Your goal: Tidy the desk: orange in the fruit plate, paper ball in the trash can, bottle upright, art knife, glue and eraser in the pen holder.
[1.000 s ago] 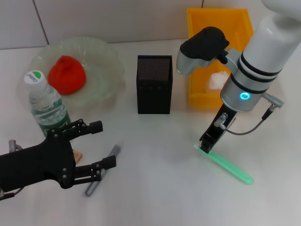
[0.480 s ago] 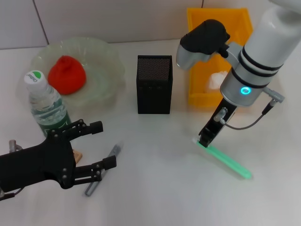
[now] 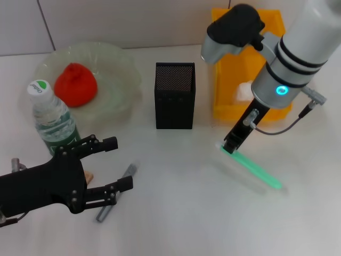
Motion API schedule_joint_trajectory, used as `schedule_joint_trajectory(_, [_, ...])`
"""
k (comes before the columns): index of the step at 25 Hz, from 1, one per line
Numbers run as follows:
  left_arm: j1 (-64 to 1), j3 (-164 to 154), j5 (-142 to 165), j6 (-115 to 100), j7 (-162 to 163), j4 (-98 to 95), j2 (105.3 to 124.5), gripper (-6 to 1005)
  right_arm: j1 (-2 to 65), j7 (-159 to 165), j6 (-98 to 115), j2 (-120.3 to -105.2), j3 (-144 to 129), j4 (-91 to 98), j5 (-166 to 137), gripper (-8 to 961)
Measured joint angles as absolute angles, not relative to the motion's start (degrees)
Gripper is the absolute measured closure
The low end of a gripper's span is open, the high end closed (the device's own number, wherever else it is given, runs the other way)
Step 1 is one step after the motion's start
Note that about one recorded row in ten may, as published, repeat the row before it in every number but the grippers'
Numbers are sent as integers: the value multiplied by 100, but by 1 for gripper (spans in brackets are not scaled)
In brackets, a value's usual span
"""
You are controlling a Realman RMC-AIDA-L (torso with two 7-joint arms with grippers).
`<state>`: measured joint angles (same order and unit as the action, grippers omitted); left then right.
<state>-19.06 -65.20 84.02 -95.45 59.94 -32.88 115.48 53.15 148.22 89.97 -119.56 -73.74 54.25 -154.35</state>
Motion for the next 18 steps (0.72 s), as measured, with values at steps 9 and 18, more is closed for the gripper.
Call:
schedule_joint_trajectory(9, [-1907, -6515, 8402, -9545, 5994, -3288, 11549, 150, 5209, 14888, 9068, -11953, -7374, 5963, -15432, 913])
schedule_joint_trajectory(18, [-1907, -6522, 8402, -9545, 5994, -3288, 11550, 150, 5126, 14898, 9144, -11945, -7323, 6506, -15433, 913])
